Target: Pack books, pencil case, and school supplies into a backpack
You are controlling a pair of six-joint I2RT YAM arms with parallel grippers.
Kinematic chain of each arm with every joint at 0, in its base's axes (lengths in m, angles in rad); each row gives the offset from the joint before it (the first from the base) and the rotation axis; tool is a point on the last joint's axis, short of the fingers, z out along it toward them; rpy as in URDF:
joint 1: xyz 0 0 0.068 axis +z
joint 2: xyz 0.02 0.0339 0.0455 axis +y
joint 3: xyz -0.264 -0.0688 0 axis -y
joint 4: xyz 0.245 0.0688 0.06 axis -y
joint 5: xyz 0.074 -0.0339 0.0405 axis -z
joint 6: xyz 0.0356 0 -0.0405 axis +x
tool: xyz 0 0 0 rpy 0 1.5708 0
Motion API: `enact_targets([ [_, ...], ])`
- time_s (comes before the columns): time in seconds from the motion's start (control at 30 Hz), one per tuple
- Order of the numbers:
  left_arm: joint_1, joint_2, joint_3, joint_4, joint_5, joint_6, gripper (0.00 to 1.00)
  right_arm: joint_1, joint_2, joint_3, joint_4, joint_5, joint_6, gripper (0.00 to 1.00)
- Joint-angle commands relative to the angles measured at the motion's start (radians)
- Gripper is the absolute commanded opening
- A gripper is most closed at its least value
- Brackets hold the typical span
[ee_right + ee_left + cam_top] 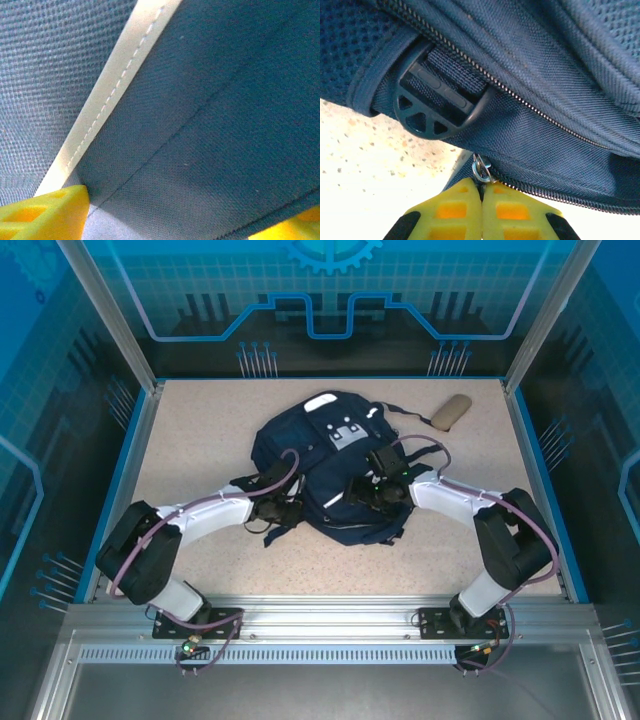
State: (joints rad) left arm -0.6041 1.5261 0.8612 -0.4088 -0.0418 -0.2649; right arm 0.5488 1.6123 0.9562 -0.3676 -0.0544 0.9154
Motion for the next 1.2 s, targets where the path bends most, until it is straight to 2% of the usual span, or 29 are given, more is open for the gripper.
enact_targets([
  [0.0,-0.052,-0.063,-0.014,-0.033,0.062,-0.050,0.00,0.032,0.037,0.024,0.044,0.032,0.060,0.79],
  [0.27,-0.078,-0.135,-0.062,0.008,0.076,-0.094,0.00,0.038,0.051,0.056,0.050,0.044,0.054,0.77],
  [0.6,-0.078,-0.131,-0.077,-0.042,-0.058,-0.175,0.00,0.040,-0.100,0.051,-0.049,0.039,-0.008,0.75],
  [0.73,-0.078,-0.103,-0.081,-0.034,-0.042,-0.199,0.00,0.064,-0.151,0.000,-0.021,0.007,0.030,0.73],
  [0.93,-0.088,-0.071,-0.077,0.001,-0.003,-0.195,0.00,0.092,-0.104,-0.013,0.020,-0.070,0.088,0.70],
  [1.17,-0.092,-0.062,-0.074,0.018,0.005,-0.197,0.00,0.105,-0.032,-0.004,0.045,-0.103,0.129,0.69],
])
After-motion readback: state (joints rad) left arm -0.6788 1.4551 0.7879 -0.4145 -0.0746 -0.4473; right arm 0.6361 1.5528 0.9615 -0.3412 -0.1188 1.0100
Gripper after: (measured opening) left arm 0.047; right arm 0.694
